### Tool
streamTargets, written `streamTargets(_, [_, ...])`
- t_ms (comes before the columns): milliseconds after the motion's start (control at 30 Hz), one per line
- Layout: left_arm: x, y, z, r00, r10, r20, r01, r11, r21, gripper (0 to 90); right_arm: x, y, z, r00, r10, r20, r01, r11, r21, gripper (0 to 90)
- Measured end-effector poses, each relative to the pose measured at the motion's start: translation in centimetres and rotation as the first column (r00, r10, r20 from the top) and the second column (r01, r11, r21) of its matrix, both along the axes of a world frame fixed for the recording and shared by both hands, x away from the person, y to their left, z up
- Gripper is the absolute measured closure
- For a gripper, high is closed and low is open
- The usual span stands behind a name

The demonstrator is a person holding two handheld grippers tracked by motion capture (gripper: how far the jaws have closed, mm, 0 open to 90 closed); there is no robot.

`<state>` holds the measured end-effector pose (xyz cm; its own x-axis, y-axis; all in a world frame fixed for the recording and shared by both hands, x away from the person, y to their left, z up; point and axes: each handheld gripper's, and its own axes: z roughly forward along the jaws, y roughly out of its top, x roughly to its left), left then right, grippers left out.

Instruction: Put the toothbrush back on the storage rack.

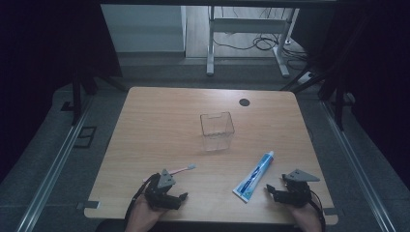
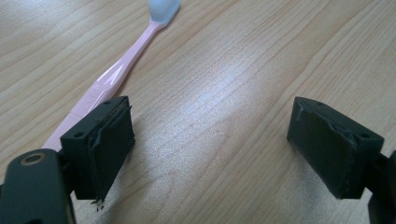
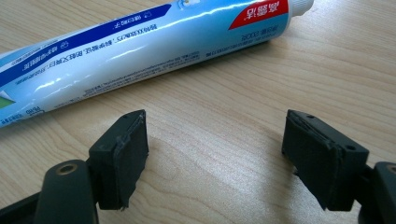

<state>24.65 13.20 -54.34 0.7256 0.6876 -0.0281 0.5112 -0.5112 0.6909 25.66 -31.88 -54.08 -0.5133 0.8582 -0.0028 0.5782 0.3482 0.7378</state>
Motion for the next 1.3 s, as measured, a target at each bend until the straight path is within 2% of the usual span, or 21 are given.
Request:
streamTargets(233, [-0.05, -0.17, -0.02, 0.9998, 0.021, 0.0, -0.021, 0.9998, -0.004, 14.6, 0.1, 0.09, -0.02, 1.0, 0.005, -0.003, -0.005, 1.0, 0.0, 20.3])
streamTargets(900, [-0.1, -0.14, 0.03, 0.9994, 0.035, 0.003, -0.035, 0.9994, -0.006, 16.5, 0.11, 0.09, -0.01, 1.0, 0.005, -0.003, -0.005, 1.0, 0.0, 20.1])
streamTargets(1067, [0.0, -0.07, 0.3, 0.999, 0.046, 0.003, -0.046, 0.9989, -0.006, 31.1, 0.11, 0.09, -0.01, 1.0, 0.005, -0.003, -0.005, 1.0, 0.0, 20.1])
streamTargets(1300, [0.38, -0.21, 0.62, 0.9991, 0.04, -0.012, -0.04, 0.999, -0.022, 44.9, 0.11, 0.11, -0.02, 1.0, 0.006, -0.004, -0.006, 1.0, 0.0, 19.7])
